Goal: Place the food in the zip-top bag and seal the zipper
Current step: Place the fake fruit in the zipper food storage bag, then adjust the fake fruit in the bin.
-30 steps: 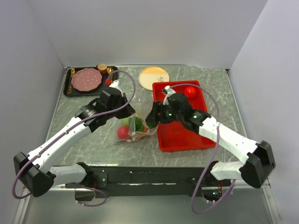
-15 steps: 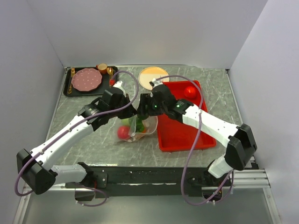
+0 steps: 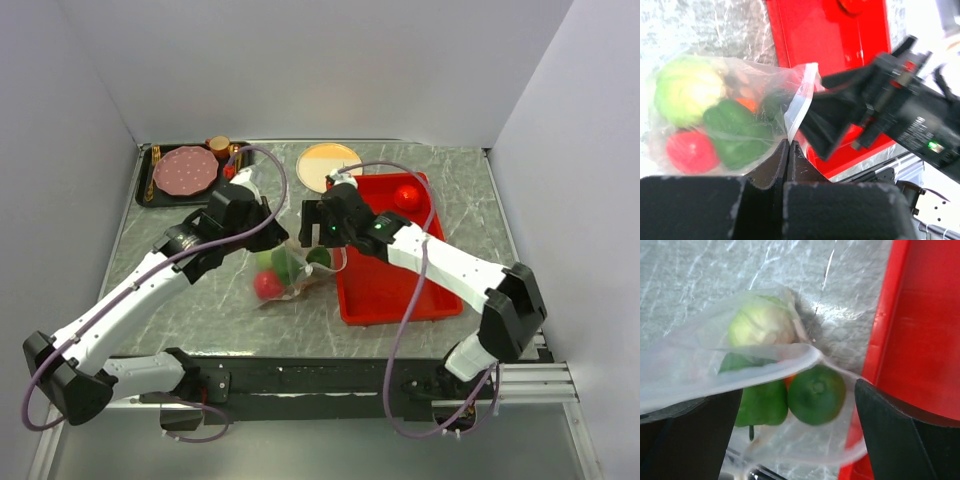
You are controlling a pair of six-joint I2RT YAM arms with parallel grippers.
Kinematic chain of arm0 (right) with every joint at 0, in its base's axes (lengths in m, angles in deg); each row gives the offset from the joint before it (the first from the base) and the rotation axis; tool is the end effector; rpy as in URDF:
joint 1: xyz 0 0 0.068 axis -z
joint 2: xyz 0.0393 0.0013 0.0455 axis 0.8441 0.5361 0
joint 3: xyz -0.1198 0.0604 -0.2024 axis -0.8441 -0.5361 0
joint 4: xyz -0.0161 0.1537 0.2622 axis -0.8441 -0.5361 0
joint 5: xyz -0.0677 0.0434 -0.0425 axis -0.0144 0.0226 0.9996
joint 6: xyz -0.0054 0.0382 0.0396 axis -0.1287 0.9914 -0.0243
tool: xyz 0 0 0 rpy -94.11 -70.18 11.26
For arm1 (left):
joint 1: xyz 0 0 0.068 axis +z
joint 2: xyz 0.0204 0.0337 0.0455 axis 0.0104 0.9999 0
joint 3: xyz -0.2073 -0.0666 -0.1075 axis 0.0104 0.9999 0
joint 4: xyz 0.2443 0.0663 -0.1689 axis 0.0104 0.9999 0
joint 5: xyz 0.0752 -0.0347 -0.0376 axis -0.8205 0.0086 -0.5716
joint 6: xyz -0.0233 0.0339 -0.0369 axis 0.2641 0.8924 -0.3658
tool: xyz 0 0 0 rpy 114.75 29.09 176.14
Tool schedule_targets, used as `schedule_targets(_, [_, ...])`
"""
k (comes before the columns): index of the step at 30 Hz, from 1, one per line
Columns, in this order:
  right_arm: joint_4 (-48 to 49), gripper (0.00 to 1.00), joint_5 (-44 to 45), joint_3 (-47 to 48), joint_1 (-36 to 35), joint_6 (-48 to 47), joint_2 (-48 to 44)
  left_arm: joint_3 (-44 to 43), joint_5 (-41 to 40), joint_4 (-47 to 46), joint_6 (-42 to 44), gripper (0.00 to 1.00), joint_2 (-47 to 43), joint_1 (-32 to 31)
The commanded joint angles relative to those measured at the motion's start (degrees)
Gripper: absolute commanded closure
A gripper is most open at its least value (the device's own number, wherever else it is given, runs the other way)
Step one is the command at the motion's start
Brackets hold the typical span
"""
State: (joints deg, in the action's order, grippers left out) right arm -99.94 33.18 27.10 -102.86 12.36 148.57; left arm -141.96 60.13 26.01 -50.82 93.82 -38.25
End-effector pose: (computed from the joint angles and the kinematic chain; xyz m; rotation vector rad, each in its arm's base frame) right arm 0.2810 0.2763 0.2561 -0.1756 2.3141 0.5546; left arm 0.2417 -0.1917 0.3347 -0.1455 2.2454 -0.7616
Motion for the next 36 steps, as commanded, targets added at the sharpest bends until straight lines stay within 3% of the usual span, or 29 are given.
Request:
schedule_targets(1, [-2.86, 0.00, 5.53, 0.31, -0.43, -1.14, -6.39, -3.40, -2.66, -0.56, -0.14, 0.99, -2.08, -0.08])
schedule_targets(9, [-4.79, 0.00, 15.47, -7.07, 3.69, 2.28, -14.92, -2.53, 1.19, -0.73, 1.09, 0.99, 0.73, 0.00])
schedule_targets(15, [-7.70, 0.00, 16.28, -8.30, 16.35, 3.09, -12.12, -2.35, 2.87, -0.90, 1.01, 0.99, 2.93, -0.08])
schedule_targets(24, [-8.05, 0.00, 15.39, 0.38, 26.28, 2.73, 0.62, -1.65, 1.64, -1.17, 1.09, 0.99, 1.53, -0.08])
schedule_targets(36, [-6.56, 0.00, 23.83, 14.96, 28.75, 4.76, 19.87, -1.65, 0.41, -0.38, 1.71, 0.99, 1.53, -0.08])
